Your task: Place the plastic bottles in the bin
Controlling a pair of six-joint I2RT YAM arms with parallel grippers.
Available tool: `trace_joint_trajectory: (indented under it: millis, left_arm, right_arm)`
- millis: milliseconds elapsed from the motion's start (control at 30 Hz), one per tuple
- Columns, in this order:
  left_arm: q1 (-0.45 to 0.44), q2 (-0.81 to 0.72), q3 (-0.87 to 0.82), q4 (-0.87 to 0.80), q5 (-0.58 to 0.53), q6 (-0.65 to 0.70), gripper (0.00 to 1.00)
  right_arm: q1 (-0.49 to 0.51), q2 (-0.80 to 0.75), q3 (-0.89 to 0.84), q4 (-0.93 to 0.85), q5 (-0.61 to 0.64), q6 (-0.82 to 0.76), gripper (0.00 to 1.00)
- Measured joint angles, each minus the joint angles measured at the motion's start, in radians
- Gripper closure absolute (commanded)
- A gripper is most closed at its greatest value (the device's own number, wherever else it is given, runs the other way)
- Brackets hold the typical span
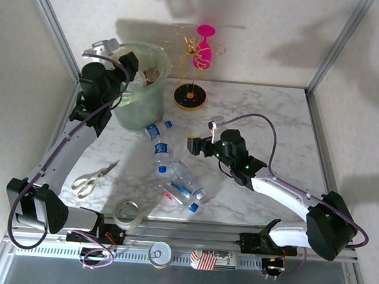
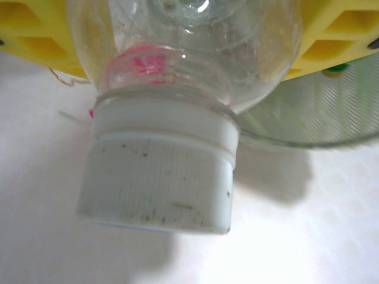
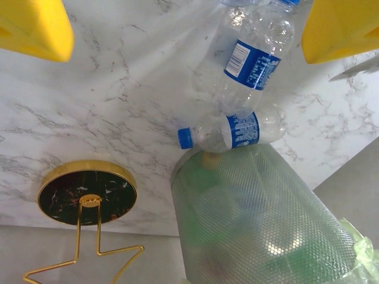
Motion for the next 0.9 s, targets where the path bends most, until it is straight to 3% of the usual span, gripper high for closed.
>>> trace_joint_trajectory:
  millis: [267, 367, 467, 900]
  left_arm:
    - [0.035, 0.074, 0.077, -0.002, -0.068, 0.037, 0.35]
    - [0.037, 0.154, 0.137, -0.023, -0.068, 0.041, 0.23]
    - [0.037, 0.222, 0.179, -0.061, -0.066, 0.039, 0.01]
    - [0.038, 0.208, 0.180, -0.116, -0.003, -0.006, 0.00]
  right_arm:
    - [0.000, 0.002, 0.006, -0.015, -0.003, 0.004, 0.01]
    - [0.000, 0.002, 0.007, -0.034, -0.005, 0.008, 0.01]
    - [0.000, 0.002, 0.006, -0.051, -0.005, 0.012, 0.01]
    - [0.000, 0.029, 0.025, -0.080, -0.032, 0.015, 0.01]
